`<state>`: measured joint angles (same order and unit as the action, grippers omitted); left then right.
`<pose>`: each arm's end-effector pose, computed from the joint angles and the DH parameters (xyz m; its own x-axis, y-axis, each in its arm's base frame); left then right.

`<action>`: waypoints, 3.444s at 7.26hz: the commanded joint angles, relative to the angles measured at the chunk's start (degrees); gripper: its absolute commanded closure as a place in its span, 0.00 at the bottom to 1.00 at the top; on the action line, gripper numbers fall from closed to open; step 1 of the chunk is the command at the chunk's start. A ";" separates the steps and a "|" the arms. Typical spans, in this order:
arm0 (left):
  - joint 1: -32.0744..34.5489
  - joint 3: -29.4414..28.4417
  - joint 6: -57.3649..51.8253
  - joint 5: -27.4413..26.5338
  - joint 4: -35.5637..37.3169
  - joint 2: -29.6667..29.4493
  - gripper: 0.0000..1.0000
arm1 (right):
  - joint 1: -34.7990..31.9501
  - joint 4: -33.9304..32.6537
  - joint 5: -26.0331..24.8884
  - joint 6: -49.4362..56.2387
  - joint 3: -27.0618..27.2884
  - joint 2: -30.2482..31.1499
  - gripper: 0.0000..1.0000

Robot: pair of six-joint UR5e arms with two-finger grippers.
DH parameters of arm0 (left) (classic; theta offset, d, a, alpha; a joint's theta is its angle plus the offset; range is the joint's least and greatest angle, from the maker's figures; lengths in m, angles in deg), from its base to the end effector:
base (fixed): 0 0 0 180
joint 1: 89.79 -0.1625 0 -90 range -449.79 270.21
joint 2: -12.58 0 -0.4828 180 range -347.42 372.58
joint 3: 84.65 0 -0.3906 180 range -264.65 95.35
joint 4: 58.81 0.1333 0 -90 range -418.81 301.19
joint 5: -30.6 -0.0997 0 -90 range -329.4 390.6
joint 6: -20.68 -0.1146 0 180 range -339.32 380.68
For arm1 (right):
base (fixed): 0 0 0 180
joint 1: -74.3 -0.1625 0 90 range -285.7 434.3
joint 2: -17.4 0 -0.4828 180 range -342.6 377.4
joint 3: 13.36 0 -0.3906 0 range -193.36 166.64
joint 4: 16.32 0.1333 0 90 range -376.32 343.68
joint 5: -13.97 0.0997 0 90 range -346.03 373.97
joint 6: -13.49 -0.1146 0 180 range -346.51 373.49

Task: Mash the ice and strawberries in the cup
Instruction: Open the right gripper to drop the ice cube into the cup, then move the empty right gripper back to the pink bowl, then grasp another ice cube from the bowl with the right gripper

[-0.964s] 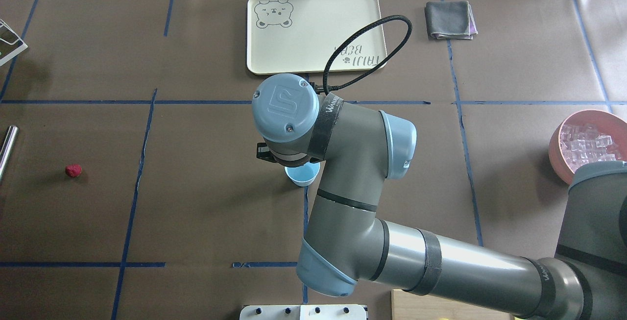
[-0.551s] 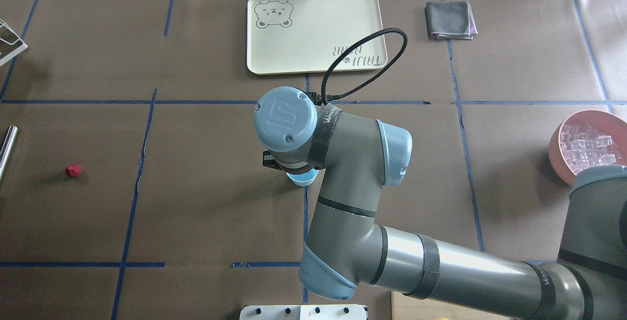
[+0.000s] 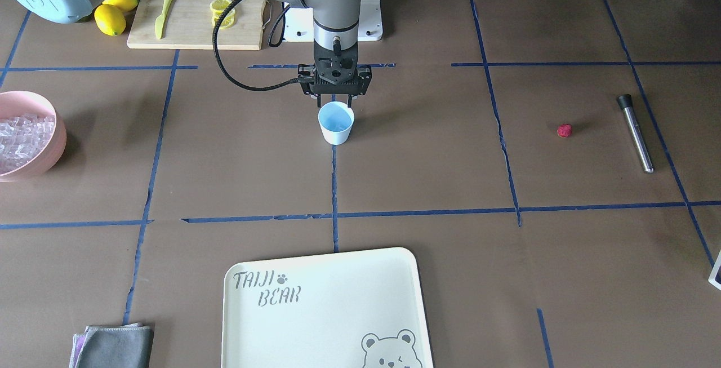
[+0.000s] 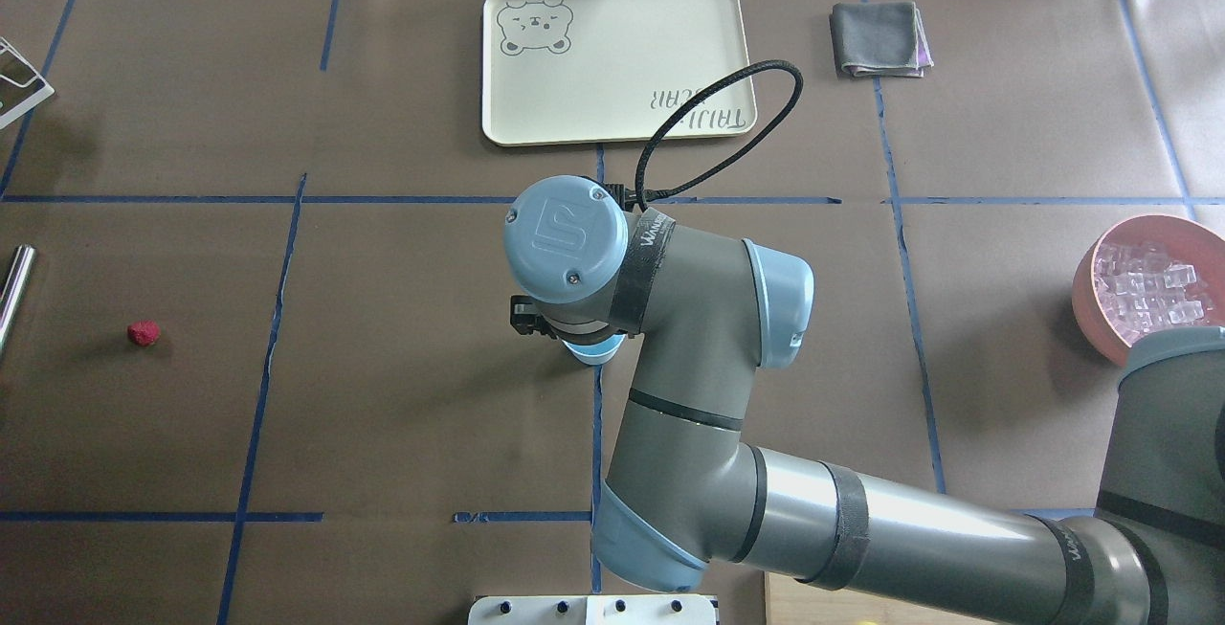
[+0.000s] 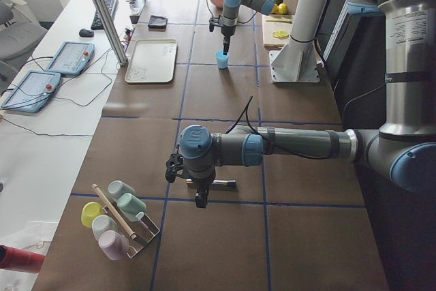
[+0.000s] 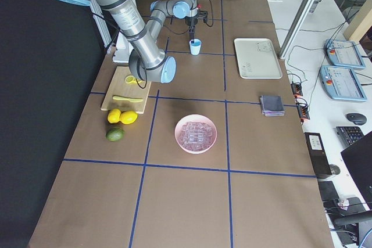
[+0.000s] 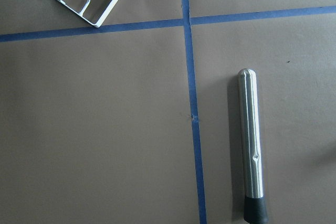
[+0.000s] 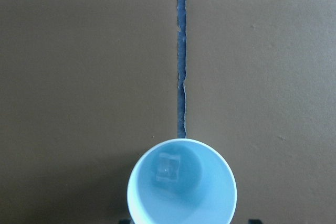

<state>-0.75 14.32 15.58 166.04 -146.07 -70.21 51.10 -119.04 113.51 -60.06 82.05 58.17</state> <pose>-0.0445 -0.4289 0.7116 0.6975 0.0884 -0.7111 -0.0791 0.9958 0.0463 -0.6364 -0.3971 0.1767 0.7371 0.0121 0.6757 -0.0813 0.9942 0.0709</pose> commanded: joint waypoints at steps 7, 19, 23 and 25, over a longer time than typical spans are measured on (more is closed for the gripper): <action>0.00 0.00 0.00 0.35 -0.01 0.00 0.00 | -34.06 9.06 20.58 49.14 22.45 43.54 0.01; 0.00 0.00 0.00 2.11 0.08 0.09 0.00 | -38.32 37.42 21.57 55.44 6.63 61.71 0.12; 0.00 -0.09 0.00 2.11 -0.01 0.09 0.00 | -38.24 37.42 22.19 55.44 6.80 62.51 0.41; 0.00 -0.09 0.00 2.11 -0.01 0.09 0.00 | -38.32 37.42 22.36 55.44 7.15 62.42 0.83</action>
<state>-0.75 14.28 15.58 168.15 -146.08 -70.07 12.83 -81.63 135.70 -4.61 88.94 120.62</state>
